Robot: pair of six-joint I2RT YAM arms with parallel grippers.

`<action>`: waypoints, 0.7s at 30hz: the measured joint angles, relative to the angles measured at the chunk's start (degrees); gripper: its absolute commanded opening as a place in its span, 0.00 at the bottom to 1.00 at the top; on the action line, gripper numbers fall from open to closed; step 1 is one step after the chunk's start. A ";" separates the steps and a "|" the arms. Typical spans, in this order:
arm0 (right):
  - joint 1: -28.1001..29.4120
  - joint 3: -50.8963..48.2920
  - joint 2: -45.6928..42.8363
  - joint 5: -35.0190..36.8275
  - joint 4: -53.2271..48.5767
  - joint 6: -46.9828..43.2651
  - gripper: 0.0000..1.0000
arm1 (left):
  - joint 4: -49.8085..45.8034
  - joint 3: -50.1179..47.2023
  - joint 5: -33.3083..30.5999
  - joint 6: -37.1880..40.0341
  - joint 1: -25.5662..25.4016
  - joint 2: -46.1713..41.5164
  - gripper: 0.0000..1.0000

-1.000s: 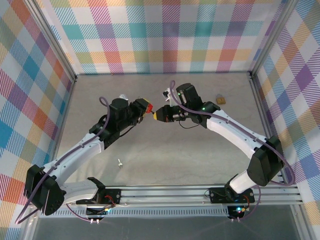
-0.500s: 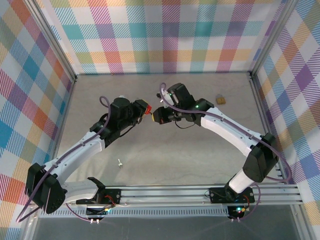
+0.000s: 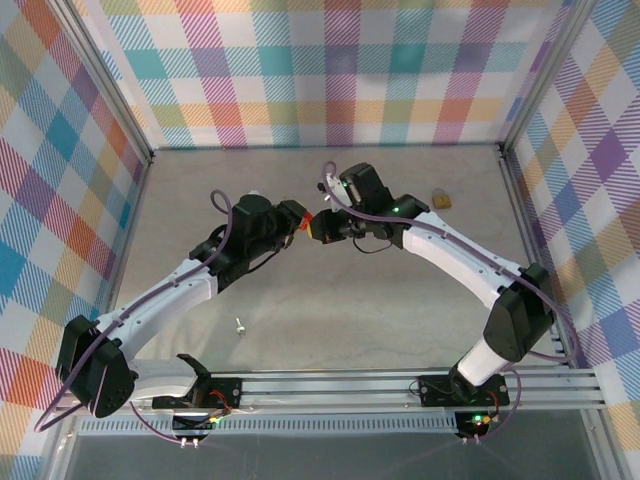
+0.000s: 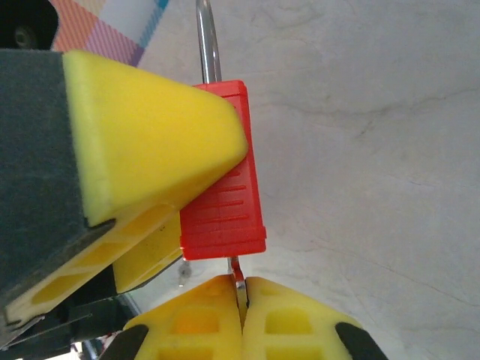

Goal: Unlock with the key

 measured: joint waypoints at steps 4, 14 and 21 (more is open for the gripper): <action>-0.52 -1.05 -1.01 -2.49 1.53 0.46 0.00 | -0.04 -0.02 0.00 0.00 -0.24 -1.09 0.00; -4.46 -7.45 -1.64 -15.08 12.96 11.65 0.00 | 2.80 -1.77 -1.27 1.14 -0.50 -2.25 0.00; -7.45 -11.45 -1.99 -26.10 25.29 25.77 0.00 | 11.93 -5.60 -1.97 3.48 -0.92 -4.57 0.00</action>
